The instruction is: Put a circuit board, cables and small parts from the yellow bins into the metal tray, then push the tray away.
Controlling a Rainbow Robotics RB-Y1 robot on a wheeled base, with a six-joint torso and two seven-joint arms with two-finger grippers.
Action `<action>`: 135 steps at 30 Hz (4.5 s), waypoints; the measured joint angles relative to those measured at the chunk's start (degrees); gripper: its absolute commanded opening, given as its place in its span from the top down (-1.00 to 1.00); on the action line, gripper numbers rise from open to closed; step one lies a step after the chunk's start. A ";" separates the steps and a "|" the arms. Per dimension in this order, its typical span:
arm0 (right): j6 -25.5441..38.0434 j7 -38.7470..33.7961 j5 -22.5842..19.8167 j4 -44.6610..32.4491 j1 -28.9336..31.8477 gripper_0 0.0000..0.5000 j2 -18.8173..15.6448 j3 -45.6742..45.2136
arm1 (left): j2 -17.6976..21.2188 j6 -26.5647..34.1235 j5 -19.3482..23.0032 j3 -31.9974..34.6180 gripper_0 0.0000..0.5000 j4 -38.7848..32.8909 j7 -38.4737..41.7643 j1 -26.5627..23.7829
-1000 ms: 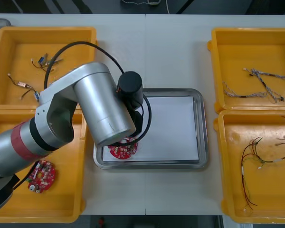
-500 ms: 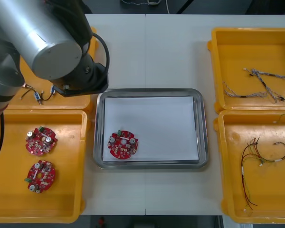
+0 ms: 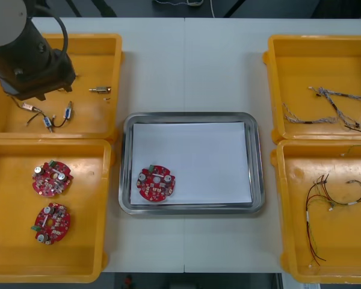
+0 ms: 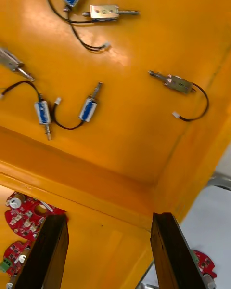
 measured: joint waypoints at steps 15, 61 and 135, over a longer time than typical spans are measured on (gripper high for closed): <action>0.02 -0.77 -0.48 -3.03 -7.54 1.00 -2.24 9.96 | 2.22 -5.35 0.65 2.61 -1.00 21.86 0.00 -4.42; -4.53 8.72 22.24 7.98 -40.14 1.00 6.59 65.82 | 2.05 -32.64 1.97 -3.65 -1.00 56.08 -16.06 -7.19; -20.56 22.54 32.23 23.79 -40.54 -1.00 6.48 82.65 | -0.40 -26.73 -3.84 -1.10 1.00 47.36 -16.06 -4.65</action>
